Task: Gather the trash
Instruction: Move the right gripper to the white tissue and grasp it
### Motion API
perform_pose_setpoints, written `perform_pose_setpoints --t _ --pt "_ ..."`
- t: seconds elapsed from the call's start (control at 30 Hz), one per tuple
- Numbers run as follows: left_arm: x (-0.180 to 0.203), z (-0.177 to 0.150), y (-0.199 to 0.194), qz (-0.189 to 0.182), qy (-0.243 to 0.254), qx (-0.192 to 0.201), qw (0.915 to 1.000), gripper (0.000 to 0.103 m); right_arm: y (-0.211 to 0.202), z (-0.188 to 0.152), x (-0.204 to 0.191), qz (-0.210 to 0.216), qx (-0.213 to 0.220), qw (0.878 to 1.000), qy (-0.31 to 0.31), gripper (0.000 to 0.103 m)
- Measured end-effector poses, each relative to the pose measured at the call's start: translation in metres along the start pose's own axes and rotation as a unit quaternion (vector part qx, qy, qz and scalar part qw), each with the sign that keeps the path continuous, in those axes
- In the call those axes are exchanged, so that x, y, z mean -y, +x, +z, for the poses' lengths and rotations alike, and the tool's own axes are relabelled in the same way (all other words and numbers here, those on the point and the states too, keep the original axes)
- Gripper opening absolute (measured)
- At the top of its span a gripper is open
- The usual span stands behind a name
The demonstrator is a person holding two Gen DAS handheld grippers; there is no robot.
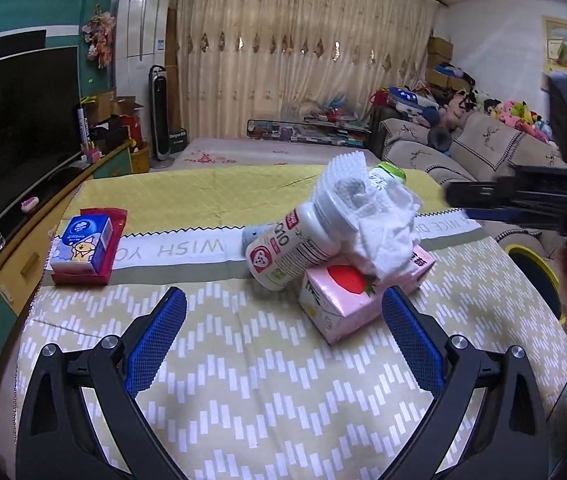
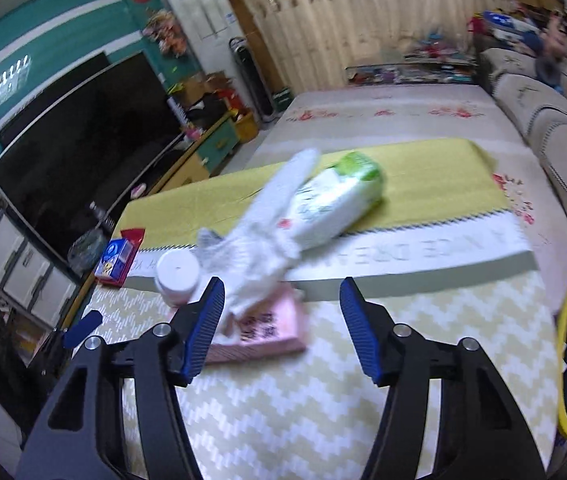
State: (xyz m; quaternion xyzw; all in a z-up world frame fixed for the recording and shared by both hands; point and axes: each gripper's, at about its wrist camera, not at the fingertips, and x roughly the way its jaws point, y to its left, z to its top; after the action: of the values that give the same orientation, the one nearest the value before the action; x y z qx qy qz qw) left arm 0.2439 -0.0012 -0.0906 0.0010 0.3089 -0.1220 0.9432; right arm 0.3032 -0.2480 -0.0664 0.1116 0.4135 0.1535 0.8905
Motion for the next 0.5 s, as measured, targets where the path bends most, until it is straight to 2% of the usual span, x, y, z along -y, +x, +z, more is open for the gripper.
perform_pose_setpoints --t 0.07,0.33,0.4,0.5 --pt "0.005 0.001 -0.003 -0.004 0.001 0.001 1.0 0.097 0.011 0.001 -0.009 -0.003 -0.008 1.0 -0.009 0.06" --pt "0.011 -0.002 -0.005 -0.013 0.002 0.001 0.9999 0.097 0.038 -0.007 -0.026 -0.027 -0.024 0.999 -0.039 0.06" --pt "0.01 -0.001 -0.004 -0.012 0.003 0.0 0.9999 0.097 0.041 -0.008 -0.027 -0.024 -0.025 0.998 -0.044 0.053" --pt "0.013 -0.002 -0.005 -0.01 0.008 0.001 0.9999 0.097 0.045 -0.011 -0.031 -0.033 -0.025 0.997 -0.061 0.028"
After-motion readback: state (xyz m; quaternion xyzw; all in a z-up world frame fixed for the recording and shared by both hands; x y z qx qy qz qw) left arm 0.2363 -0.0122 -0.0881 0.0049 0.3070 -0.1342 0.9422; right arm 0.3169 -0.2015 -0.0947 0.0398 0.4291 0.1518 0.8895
